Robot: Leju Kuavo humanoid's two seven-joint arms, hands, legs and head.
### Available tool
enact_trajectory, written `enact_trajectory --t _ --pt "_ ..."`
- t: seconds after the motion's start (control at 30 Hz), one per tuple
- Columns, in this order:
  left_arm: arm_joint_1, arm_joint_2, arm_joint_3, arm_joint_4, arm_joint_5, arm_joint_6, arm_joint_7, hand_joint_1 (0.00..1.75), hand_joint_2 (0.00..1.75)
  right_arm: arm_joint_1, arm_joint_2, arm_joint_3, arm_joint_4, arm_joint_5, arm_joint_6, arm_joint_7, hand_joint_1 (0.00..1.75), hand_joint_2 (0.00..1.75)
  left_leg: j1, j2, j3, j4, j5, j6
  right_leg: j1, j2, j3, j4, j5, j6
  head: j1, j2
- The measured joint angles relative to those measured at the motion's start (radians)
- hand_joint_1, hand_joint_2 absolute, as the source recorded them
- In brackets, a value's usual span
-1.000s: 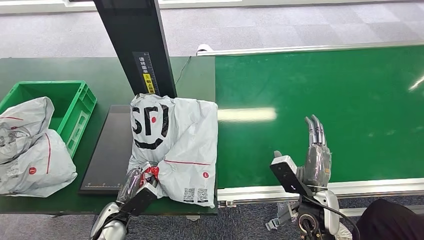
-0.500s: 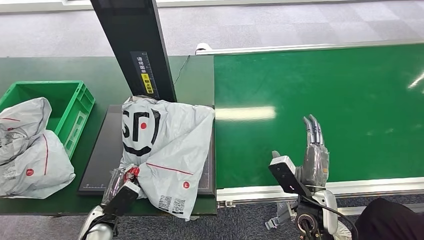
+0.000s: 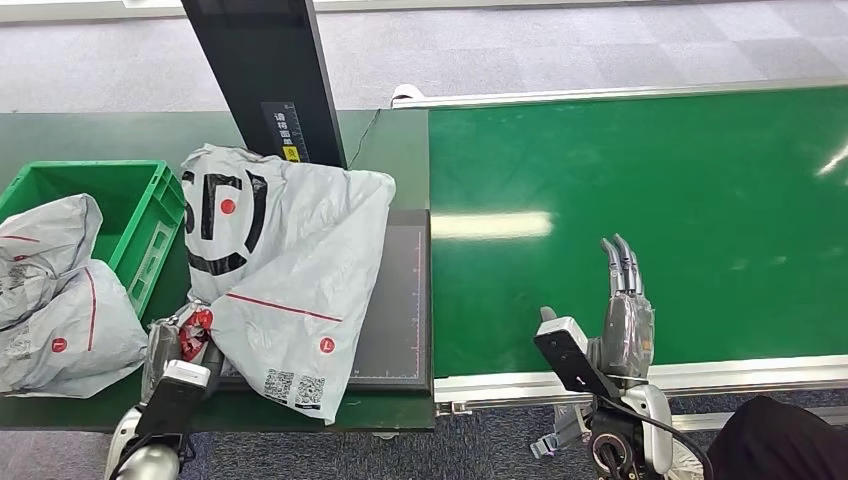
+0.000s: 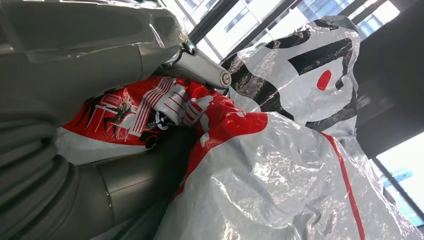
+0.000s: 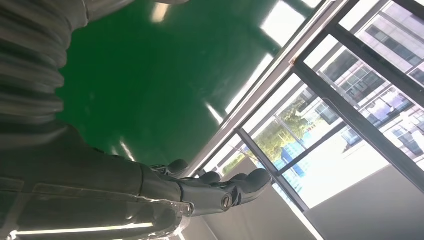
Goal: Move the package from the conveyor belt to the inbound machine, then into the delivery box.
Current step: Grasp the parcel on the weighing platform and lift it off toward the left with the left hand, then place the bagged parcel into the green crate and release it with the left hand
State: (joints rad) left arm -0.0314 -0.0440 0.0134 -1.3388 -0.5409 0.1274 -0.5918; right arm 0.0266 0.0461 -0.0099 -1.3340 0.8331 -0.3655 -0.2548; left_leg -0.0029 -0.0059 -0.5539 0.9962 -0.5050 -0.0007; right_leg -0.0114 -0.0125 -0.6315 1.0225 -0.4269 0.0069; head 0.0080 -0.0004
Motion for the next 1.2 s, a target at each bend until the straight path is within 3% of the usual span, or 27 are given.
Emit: enact_trajectory --t 0.3,0.73,1.2 --pt "-0.053 0.010 0.025 -0.046 -0.001 0.039 -0.002 1.75 1.75 -0.027 0.002 0.000 0.001 0.004 0.004 0.001 0.00 1.75 0.000 0.000 0.001 0.000 0.000 0.000 0.000 0.000 0.000 0.000 0.000 0.000 0.000 0.000" --pt "-0.190 0.064 0.060 -0.020 0.061 0.148 -0.015 1.75 1.75 -0.053 0.004 0.003 0.016 -0.004 -0.002 -0.002 0.00 1.75 0.000 0.000 0.000 0.000 0.000 0.000 0.000 0.000 0.000 0.000 0.000 0.000 0.000 0.000" --pt "-0.424 0.131 0.115 0.134 0.067 0.264 -0.008 1.75 1.75 -0.067 0.001 0.021 0.043 -0.040 -0.037 -0.020 0.00 1.75 0.000 0.000 0.000 0.000 0.001 0.000 0.000 0.000 -0.001 0.001 0.000 0.000 0.000 0.000"
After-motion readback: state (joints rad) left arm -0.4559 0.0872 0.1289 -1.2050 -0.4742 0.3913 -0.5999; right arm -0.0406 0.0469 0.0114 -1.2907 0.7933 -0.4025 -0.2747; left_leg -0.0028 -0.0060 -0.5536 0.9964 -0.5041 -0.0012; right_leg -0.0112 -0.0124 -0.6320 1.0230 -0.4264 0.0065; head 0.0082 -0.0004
